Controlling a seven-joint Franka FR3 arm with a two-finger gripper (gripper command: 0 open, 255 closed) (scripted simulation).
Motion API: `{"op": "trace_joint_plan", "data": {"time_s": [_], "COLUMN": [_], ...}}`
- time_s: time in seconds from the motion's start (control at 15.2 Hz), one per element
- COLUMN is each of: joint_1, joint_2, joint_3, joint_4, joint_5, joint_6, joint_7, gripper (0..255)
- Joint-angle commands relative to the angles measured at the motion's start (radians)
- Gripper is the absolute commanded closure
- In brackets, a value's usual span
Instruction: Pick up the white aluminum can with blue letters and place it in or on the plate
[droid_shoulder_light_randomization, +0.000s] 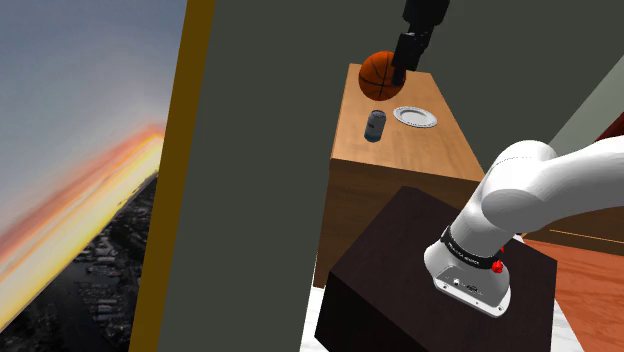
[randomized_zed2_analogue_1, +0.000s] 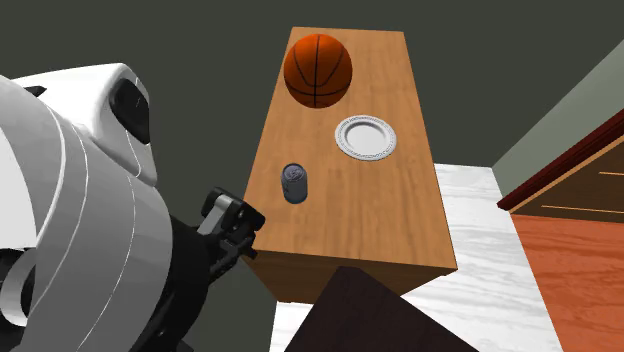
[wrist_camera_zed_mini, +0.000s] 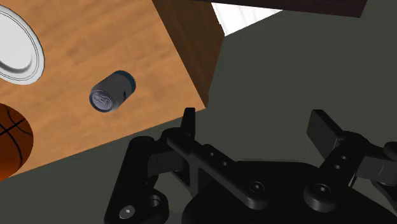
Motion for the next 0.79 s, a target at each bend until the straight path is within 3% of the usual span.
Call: {"op": "trace_joint_plan", "data": {"time_s": [0.0, 0.73], "joint_1": [0.0, -0.062], "joint_2": [0.0, 0.183], "joint_3": [0.0, -0.201], "joint_4": [0.0, -0.094], "joint_5": [0.0, -0.094], "joint_6": [0.0, 0.281], "joint_7": [0.0, -0.172], "gripper": [0, 0]}}
